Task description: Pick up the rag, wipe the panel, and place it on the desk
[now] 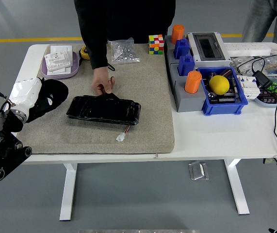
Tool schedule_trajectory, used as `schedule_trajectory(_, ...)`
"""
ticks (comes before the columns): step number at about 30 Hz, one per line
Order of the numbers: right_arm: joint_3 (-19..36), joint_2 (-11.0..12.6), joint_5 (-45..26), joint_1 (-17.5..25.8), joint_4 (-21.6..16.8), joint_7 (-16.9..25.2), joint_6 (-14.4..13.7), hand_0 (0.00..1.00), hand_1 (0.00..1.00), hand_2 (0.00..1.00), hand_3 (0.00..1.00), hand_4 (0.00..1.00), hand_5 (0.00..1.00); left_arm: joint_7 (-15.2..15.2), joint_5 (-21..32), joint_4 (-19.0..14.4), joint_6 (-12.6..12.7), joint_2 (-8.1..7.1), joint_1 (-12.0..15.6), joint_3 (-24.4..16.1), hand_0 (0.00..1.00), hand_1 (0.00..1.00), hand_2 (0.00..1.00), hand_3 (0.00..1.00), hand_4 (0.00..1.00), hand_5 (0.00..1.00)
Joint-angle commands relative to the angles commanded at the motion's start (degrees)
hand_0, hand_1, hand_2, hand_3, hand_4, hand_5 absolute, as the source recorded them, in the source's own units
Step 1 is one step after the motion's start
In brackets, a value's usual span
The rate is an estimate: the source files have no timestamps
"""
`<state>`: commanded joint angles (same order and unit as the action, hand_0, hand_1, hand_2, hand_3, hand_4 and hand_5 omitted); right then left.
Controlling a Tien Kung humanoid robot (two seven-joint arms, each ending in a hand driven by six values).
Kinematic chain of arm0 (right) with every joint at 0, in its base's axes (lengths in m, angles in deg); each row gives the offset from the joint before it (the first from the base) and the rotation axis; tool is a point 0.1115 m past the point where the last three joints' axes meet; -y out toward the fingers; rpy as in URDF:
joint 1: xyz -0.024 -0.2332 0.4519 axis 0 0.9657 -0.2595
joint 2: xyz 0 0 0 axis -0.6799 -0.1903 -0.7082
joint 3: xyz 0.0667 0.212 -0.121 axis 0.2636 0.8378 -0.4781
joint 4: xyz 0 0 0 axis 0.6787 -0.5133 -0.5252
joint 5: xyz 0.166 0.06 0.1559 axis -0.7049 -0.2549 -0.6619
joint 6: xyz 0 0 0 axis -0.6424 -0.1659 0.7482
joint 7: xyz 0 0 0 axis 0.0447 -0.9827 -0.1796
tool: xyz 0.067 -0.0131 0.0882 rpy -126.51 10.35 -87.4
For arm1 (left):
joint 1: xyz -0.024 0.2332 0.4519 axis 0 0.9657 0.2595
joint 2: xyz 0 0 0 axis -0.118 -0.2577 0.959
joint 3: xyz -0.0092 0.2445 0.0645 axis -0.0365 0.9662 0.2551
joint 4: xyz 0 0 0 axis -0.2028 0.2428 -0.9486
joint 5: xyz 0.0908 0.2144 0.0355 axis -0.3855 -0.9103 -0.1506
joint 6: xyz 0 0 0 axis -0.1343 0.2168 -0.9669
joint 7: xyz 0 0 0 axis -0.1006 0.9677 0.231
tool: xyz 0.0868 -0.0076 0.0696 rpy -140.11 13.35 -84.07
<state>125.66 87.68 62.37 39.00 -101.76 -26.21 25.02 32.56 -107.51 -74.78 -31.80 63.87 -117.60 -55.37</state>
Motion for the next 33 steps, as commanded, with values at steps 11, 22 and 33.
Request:
schedule_trajectory(11, 0.39, -0.01, -0.05, -0.21, 0.06, -0.29, -0.03, 0.780, 0.658, 0.714, 0.638, 0.998, 0.568, 4.11, 3.77, 3.79, 2.28, 0.44, 0.66, 0.29, 0.266, 0.170, 0.522, 0.474, 0.217, 0.002)
schedule_trajectory(22, 0.76, -0.38, 0.10, -0.29, 0.02, -0.18, -0.17, 0.779, 0.658, 0.714, 0.640, 0.998, 0.567, 4.88, 7.58, 6.53, 0.97, 0.79, 1.66, 1.56, 0.302, 0.348, 0.547, 0.532, 0.364, 0.002)
schedule_trajectory(33, 1.06, -0.35, 0.23, -0.15, 0.14, -0.24, -0.13, 0.779, 0.658, 0.714, 0.639, 0.998, 0.568, 5.14, 10.46, 7.11, -1.04, 0.95, 2.32, 1.95, 0.396, 0.498, 0.607, 0.562, 0.711, 0.096)
